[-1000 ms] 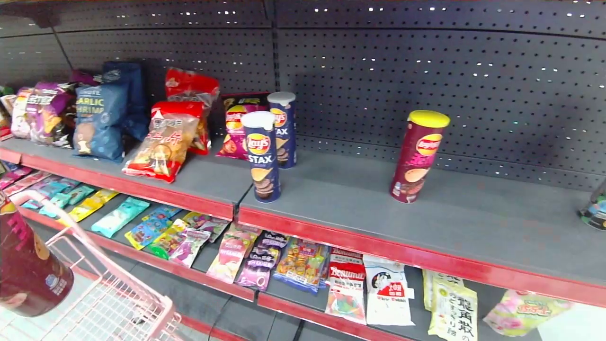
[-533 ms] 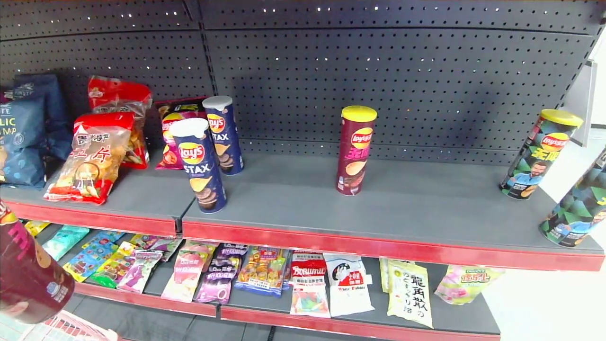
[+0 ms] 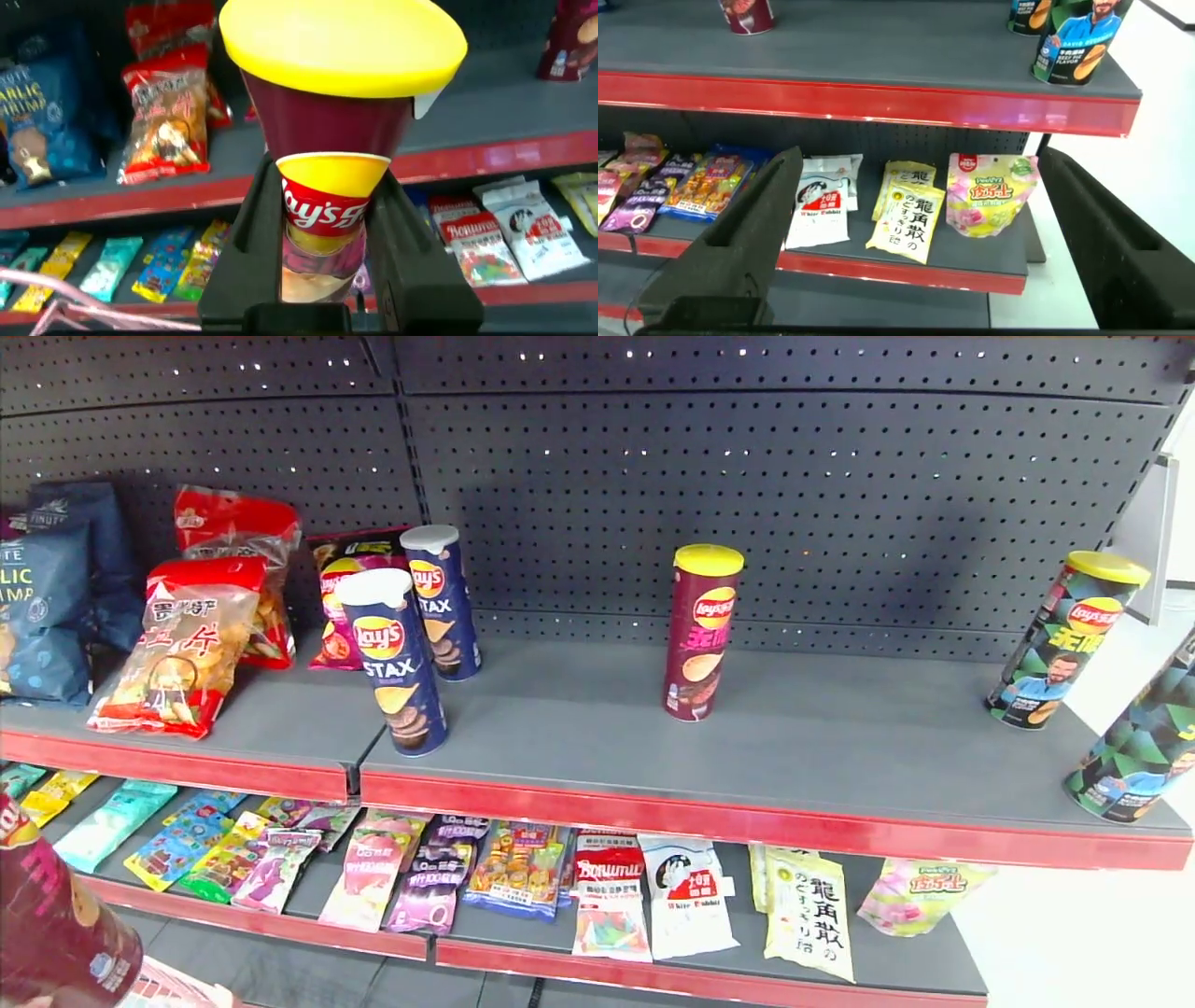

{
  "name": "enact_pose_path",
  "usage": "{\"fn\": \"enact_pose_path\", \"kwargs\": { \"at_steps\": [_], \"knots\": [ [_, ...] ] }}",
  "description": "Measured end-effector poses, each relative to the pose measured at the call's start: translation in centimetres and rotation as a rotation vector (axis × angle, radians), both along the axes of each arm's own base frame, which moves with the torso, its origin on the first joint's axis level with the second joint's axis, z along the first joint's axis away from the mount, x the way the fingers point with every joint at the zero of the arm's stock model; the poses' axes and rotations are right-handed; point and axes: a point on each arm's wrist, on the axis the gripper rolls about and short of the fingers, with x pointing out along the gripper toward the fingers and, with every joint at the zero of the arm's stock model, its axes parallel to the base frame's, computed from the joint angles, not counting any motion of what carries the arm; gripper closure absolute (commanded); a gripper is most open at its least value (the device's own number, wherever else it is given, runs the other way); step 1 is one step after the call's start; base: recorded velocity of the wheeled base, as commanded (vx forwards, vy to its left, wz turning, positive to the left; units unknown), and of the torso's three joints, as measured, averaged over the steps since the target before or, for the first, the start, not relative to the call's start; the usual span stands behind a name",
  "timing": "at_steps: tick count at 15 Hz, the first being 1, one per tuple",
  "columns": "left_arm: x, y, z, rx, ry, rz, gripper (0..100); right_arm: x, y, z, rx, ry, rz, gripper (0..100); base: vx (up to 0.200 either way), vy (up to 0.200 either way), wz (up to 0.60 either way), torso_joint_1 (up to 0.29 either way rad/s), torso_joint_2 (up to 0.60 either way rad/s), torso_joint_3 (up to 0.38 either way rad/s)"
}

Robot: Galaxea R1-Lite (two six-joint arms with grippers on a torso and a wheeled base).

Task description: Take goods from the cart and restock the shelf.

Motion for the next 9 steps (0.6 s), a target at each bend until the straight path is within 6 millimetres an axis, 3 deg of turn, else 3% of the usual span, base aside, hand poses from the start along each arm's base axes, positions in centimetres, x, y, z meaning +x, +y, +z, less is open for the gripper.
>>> {"fn": "enact_pose_path", "kwargs": {
  "at_steps": [1,9],
  "knots": [
    [-0.2,-0.1,0.0,0.003,-0.011,0.0,100,0.0,0.0,0.0,0.0,0.0,0.0,0,0.2,0.0,0.0,-0.012,-0.01,0.012],
    [-1.6,-0.5,-0.5,0.014,-0.048,-0.003,100,0.0,0.0,0.0,-0.007,0.002,0.005,0,0.0,0.0,0.0,0.0,0.0,0.0]
  ]
}}
